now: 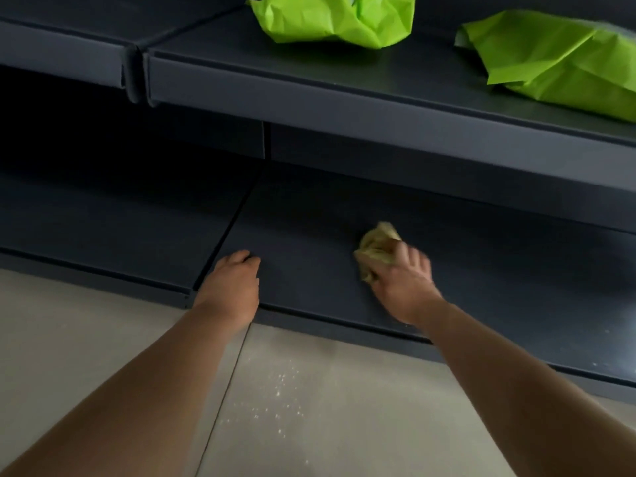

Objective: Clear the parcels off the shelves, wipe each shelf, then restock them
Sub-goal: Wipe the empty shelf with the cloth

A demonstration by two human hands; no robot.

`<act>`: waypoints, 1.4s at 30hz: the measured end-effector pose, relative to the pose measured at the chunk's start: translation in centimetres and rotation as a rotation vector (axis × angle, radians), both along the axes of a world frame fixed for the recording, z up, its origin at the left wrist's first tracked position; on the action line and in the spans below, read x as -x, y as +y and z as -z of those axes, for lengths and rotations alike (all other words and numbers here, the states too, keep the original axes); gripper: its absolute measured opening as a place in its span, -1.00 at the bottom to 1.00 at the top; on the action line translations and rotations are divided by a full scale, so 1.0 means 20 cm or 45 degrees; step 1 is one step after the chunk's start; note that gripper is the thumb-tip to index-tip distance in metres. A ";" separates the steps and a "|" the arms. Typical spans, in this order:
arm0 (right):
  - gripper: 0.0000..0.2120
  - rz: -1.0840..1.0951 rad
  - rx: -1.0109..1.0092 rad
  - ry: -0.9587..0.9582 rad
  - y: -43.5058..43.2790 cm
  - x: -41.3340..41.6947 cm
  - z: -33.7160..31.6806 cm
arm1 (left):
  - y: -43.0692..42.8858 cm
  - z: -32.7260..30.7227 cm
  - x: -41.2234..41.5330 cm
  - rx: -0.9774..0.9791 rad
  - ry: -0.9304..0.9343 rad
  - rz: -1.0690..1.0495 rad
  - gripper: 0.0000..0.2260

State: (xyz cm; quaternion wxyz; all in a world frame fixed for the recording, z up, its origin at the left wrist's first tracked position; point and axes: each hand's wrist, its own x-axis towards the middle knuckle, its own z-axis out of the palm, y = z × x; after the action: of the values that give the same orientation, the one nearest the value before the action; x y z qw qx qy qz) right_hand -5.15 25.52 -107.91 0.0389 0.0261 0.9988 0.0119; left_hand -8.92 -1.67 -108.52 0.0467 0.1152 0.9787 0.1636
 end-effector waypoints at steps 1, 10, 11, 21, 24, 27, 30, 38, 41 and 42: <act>-0.53 0.081 -0.035 -0.013 0.04 0.02 0.00 | 0.00 0.01 0.01 -0.002 0.006 0.009 -0.59; -0.39 -0.188 0.255 -0.108 -0.25 0.34 0.00 | 0.09 0.05 0.12 -0.054 0.080 -0.011 -0.59; -0.39 -0.187 0.264 -0.114 -0.28 0.35 0.02 | 0.09 0.06 0.12 -0.039 0.074 -0.006 -0.59; -0.53 0.246 0.276 -0.040 0.10 0.14 0.05 | 0.19 0.06 0.05 0.108 0.049 -0.022 -0.59; -0.55 0.425 0.217 -0.077 0.19 0.03 0.05 | 0.28 0.07 -0.02 0.094 0.062 0.052 -0.60; -0.56 0.427 0.163 -0.104 0.12 0.00 0.02 | 0.33 0.10 -0.07 0.064 0.080 0.052 -0.60; -0.51 0.234 0.176 -0.129 -0.11 -0.04 0.01 | 0.33 0.13 -0.07 0.101 0.088 0.050 -0.60; -0.52 -0.053 0.206 -0.015 -0.06 -0.35 0.06 | 0.34 0.06 -0.10 0.230 -0.082 0.018 -0.50; -0.53 0.081 0.186 0.027 0.16 -0.49 0.08 | 0.40 0.03 -0.15 0.244 -0.137 -0.020 -0.48; -0.54 0.134 0.178 0.042 0.23 -0.53 0.08 | 0.43 0.03 -0.17 0.243 -0.144 -0.019 -0.48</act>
State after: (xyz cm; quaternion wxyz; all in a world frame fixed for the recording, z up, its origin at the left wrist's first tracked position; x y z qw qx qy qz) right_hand 5.47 30.13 -109.60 0.0248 0.0762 0.9950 -0.0604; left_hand -5.55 6.88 -109.04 0.1114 0.0936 0.9864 0.0761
